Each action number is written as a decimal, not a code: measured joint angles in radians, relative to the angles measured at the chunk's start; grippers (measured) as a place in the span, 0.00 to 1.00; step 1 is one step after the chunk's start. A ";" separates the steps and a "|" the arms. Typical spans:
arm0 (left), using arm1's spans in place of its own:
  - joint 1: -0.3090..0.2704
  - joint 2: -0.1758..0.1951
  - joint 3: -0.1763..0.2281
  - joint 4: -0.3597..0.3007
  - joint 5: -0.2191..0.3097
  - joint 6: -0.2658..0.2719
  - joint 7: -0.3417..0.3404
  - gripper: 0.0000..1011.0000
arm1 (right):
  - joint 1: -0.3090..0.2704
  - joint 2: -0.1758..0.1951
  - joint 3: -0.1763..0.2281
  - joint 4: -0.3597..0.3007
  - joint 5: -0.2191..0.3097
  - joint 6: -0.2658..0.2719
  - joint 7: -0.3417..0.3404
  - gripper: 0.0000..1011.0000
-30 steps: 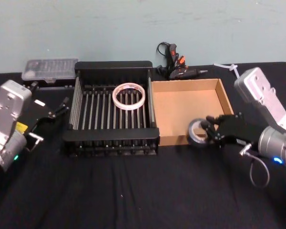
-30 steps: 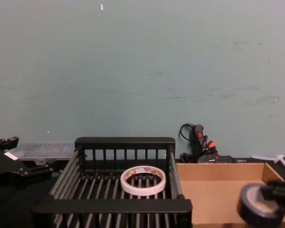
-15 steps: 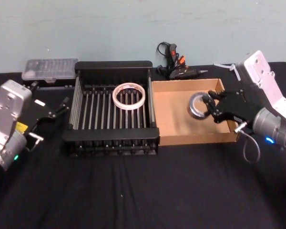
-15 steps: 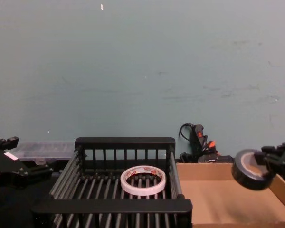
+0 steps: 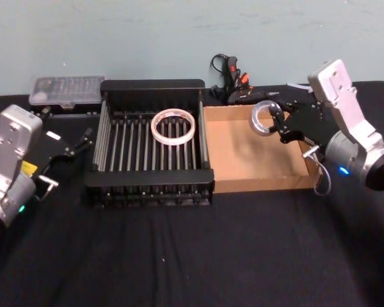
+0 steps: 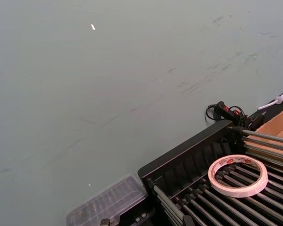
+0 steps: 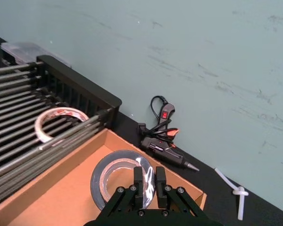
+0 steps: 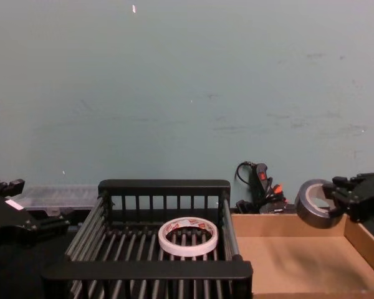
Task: Pick up the white tape and place it into the black box , Pick up the silver tape and place it into the brown box.
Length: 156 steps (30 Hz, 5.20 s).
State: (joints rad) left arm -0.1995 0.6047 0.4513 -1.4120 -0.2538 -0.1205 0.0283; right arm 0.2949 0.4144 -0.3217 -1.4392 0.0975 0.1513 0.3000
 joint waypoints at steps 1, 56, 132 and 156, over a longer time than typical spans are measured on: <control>0.000 0.000 0.000 0.000 0.000 0.000 0.000 0.99 | 0.010 -0.010 -0.002 0.024 -0.010 -0.014 -0.004 0.16; 0.000 0.000 0.000 0.000 0.000 0.000 0.000 0.99 | 0.088 -0.092 -0.015 0.211 -0.079 -0.044 0.001 0.90; 0.000 0.000 0.000 0.000 0.000 0.000 0.000 0.99 | -0.165 -0.083 0.097 -0.012 -0.232 -0.180 -0.138 0.99; 0.000 0.000 0.000 0.000 0.000 0.000 0.000 0.99 | -0.165 -0.083 0.096 -0.012 -0.230 -0.178 -0.137 0.99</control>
State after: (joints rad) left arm -0.1995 0.6047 0.4514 -1.4120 -0.2539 -0.1205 0.0283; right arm 0.1301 0.3317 -0.2257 -1.4513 -0.1327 -0.0270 0.1632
